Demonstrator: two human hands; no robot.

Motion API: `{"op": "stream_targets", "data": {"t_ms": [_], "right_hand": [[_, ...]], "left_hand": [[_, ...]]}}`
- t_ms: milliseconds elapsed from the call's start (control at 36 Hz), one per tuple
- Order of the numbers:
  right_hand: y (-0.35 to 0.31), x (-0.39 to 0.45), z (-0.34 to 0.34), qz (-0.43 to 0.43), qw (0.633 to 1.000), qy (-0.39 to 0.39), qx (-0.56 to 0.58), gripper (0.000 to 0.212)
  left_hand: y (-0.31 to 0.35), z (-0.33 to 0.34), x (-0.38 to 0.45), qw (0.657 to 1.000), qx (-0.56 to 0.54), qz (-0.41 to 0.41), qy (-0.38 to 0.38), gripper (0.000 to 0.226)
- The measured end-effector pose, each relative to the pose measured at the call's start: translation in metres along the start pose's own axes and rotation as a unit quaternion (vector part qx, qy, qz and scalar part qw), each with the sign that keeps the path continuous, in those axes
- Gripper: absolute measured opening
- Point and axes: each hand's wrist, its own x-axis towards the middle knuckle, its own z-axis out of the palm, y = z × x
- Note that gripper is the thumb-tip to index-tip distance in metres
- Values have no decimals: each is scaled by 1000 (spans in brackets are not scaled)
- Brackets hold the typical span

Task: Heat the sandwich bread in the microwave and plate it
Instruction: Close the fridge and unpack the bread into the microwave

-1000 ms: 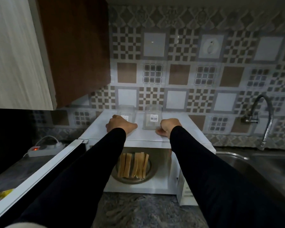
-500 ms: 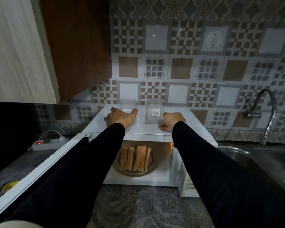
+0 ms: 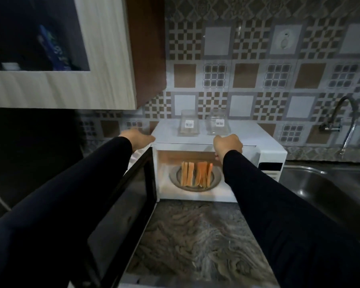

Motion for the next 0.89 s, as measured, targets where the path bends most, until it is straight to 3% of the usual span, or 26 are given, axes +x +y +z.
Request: {"op": "stream_targets", "data": {"t_ms": [139,222,333,528,667,778,889], "right_hand": [[10,-48,22,-18,998,-55,-17,49],[11,-80,30,-33,992,-112,-49,32],[9,-123,40,-24,974,-214,-68,13],[10,-166,49,-68,948,-297,-88,14],[9,-177,34,-91,939,-312,-108,14],[11,-169,13,-133,940,-272,-158,32],[15,-152,-17,-169,935,-221,-222,34]], "left_hand": [[-62,-13,-28,997,9,-13,-69,47],[-84,-13,-47,995,5,27,-100,33],[-103,-9,-72,994,16,94,-56,27],[-105,14,-89,988,-84,125,9,29],[-86,32,-94,976,-165,141,-27,34],[-61,51,-96,964,-222,141,-50,36],[-34,64,-96,976,-140,164,-17,37]]}}
